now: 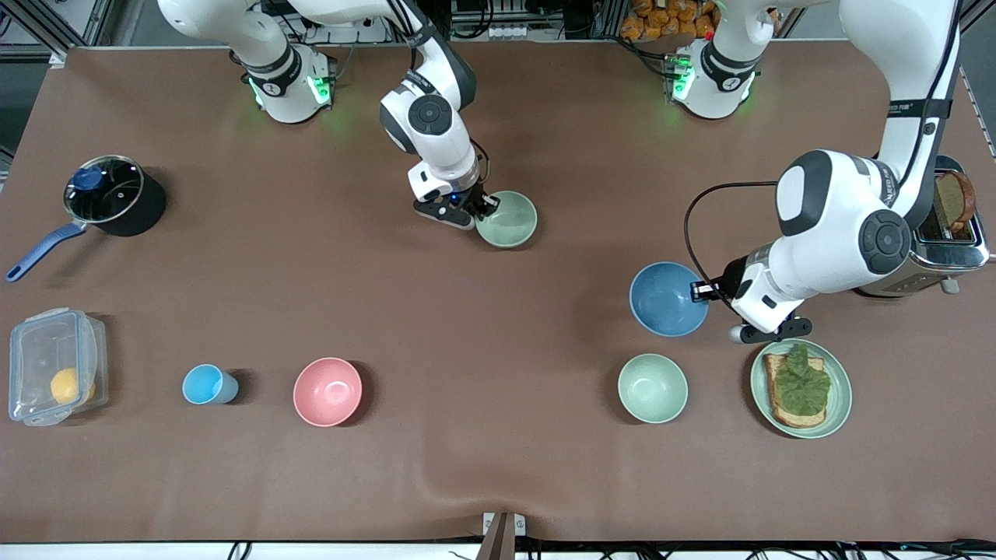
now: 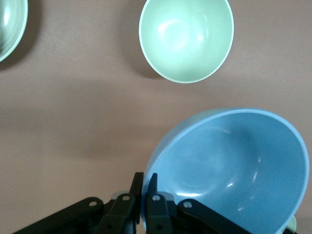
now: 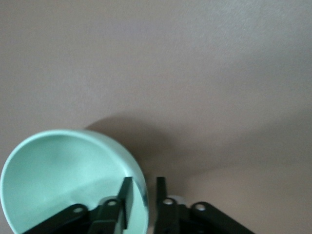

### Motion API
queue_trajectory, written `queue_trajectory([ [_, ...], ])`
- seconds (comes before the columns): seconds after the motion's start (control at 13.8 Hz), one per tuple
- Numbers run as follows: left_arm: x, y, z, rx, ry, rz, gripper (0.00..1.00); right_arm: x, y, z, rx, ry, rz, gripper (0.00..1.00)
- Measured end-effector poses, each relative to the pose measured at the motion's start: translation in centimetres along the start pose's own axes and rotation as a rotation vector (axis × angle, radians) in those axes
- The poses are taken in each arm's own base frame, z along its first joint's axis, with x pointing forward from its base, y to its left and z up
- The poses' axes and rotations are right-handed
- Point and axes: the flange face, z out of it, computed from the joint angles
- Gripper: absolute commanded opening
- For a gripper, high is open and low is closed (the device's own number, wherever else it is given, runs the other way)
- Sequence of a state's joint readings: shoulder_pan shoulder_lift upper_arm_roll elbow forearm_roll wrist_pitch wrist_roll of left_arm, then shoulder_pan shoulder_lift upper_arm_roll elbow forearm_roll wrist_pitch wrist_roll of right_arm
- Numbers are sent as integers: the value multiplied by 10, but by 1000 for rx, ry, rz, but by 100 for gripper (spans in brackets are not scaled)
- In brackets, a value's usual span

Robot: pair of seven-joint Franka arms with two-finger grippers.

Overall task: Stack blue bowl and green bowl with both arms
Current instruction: 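Lift the blue bowl with the left gripper over the green bowl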

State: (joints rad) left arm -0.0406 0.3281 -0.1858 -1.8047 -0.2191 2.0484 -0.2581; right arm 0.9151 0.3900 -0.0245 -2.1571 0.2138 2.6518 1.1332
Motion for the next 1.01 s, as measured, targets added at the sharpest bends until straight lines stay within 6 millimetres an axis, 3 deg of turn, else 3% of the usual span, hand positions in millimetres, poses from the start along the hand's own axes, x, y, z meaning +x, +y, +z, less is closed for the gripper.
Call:
queue_trajectory([
  [0.29, -4, 2, 2, 5, -26, 2, 0, 22, -7, -31, -42, -29, 92, 100],
  [0.58, -27, 50, 14, 0, -64, -16, 0, 62, 6, -70, -100, -78, 237, 100],
  [0.8, -58, 99, 30, 4, -105, -7, 0, 99, 33, -53, -124, -128, 428, 100],
  [1.01, -97, 153, 66, 33, -148, -15, 0, 122, 51, -18, -107, -193, 588, 100],
])
